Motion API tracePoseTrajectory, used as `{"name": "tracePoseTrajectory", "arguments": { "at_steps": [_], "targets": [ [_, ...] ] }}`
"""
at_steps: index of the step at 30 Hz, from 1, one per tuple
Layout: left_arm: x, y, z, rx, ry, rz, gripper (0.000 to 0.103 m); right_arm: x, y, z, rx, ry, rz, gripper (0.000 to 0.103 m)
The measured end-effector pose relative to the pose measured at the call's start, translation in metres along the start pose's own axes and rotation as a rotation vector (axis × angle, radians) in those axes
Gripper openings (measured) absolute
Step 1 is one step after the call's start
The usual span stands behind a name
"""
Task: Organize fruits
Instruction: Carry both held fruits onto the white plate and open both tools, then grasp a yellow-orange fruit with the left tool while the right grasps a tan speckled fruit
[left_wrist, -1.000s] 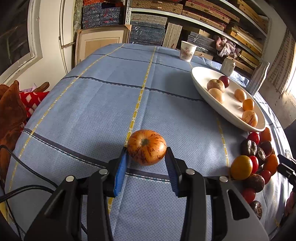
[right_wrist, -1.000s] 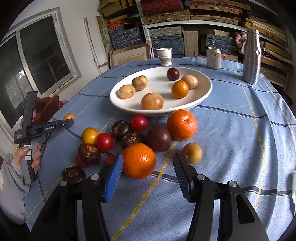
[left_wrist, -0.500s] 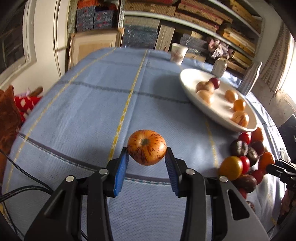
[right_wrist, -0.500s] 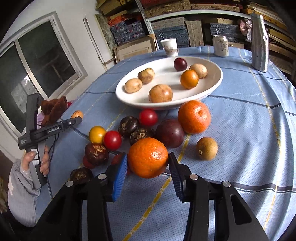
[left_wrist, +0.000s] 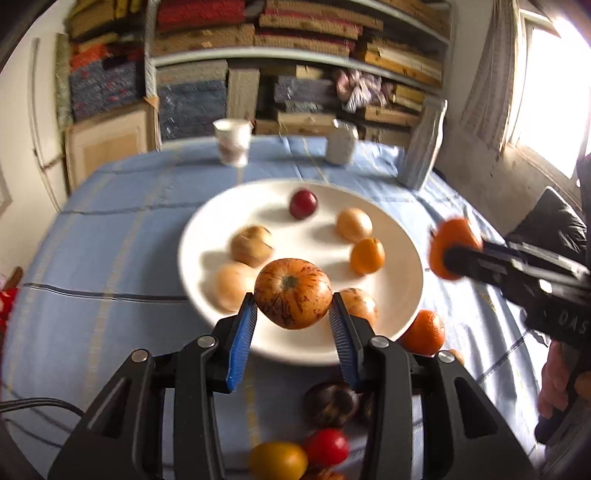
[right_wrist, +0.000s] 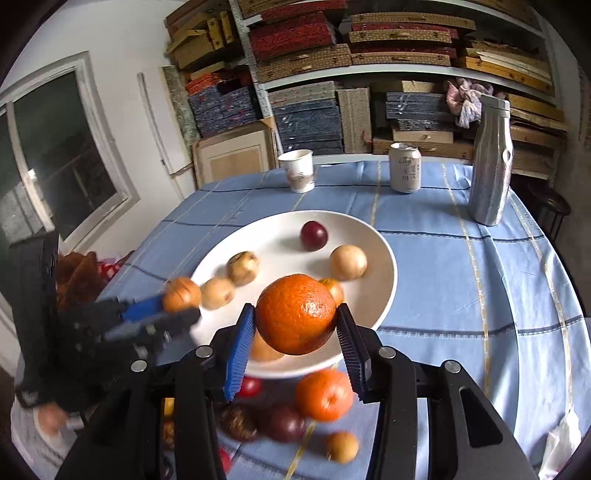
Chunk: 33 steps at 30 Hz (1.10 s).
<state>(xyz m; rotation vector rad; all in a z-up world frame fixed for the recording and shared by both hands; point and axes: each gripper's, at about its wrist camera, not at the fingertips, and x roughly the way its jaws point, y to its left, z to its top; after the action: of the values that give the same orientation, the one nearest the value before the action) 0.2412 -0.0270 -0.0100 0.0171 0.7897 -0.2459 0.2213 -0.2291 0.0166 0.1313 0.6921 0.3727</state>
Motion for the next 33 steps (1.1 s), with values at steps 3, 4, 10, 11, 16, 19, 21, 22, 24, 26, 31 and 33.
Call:
{"name": "tracePoseTrajectory", "arguments": {
  "at_steps": [3, 4, 10, 11, 16, 19, 21, 22, 24, 26, 31, 33],
  "targets": [
    [0.024, -0.007, -0.004, 0.014, 0.039, 0.005, 0.040, 0.021, -0.008, -0.002, 0.011, 0.012, -0.036, 0.045],
    [0.028, -0.007, -0.005, 0.016, 0.048, 0.005, 0.040, 0.027, -0.010, -0.004, 0.012, 0.022, -0.037, 0.045],
    [0.033, 0.003, -0.004, -0.024, 0.044, -0.009, 0.064, 0.052, -0.018, -0.014, 0.020, 0.097, -0.016, 0.047],
    [0.028, 0.005, -0.004, -0.028, 0.024, -0.004, 0.072, 0.048, -0.019, -0.014, 0.027, 0.085, -0.007, 0.048],
    [0.000, 0.020, -0.006, -0.065, -0.033, -0.008, 0.078, 0.009, -0.021, -0.010, 0.052, -0.030, 0.015, 0.063],
    [-0.017, 0.031, -0.014, -0.083, -0.067, 0.029, 0.086, -0.010, -0.025, -0.014, 0.077, -0.079, 0.019, 0.071],
    [-0.029, 0.038, -0.023, -0.094, -0.082, 0.043, 0.089, -0.020, -0.030, -0.020, 0.101, -0.101, 0.019, 0.076],
    [-0.035, 0.042, -0.030, -0.102, -0.086, 0.048, 0.090, -0.026, -0.034, -0.027, 0.119, -0.112, 0.020, 0.078],
    [-0.043, 0.046, -0.041, -0.110, -0.084, 0.054, 0.091, -0.032, -0.041, -0.036, 0.149, -0.115, 0.015, 0.085],
    [-0.049, 0.049, -0.053, -0.110, -0.074, 0.067, 0.092, -0.038, -0.049, -0.047, 0.190, -0.117, 0.014, 0.085],
    [-0.059, 0.043, -0.077, -0.062, -0.051, 0.085, 0.095, -0.048, -0.058, -0.060, 0.234, -0.126, 0.018, 0.086],
    [-0.059, 0.039, -0.083, -0.046, -0.041, 0.093, 0.095, -0.050, -0.060, -0.065, 0.242, -0.126, 0.015, 0.088]
  ]
}}
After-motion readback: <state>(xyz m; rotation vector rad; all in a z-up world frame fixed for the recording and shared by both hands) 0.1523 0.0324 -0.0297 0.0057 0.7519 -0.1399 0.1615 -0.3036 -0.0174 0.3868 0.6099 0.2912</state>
